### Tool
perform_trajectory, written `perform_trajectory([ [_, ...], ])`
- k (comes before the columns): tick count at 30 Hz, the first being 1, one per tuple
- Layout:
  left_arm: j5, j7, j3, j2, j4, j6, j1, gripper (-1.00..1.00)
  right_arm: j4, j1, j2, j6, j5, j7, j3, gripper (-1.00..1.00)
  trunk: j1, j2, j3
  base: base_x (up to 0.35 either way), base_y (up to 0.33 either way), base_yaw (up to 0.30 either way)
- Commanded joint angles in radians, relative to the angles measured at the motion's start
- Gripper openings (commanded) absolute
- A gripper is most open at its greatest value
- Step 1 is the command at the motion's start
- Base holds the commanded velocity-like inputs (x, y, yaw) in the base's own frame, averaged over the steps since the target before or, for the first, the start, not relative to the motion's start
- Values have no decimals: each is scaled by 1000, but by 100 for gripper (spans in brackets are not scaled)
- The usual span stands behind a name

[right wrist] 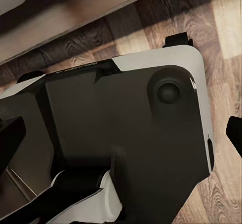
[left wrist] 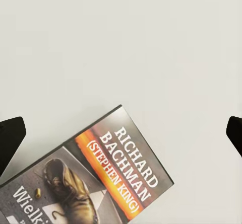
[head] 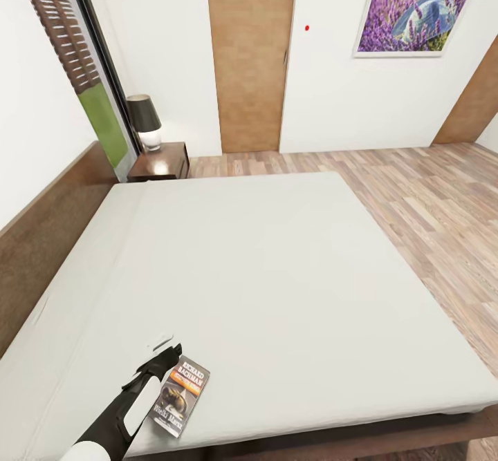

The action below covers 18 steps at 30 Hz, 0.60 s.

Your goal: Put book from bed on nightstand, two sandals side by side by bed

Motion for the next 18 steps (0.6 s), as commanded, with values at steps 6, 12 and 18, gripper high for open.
perform_trajectory([
  [6, 7, 10, -6, 2, -2, 5, 0, 100, -7, -1, -1, 3, 0, 1, -7, 100, 0, -2, -2, 0, 0, 0],
  [12, 7, 10, -7, 2, -2, 5, 0, 100, -88, -1, -6, 3, 3, 1, -5, 100, 0, -2, -2, 0, 0, 0],
  [18, 7, 9, -6, 2, -2, 6, 0, 100, -173, -1, -4, 5, 2, 6, -5, 100, 0, -2, -2, 0, 0, 0],
])
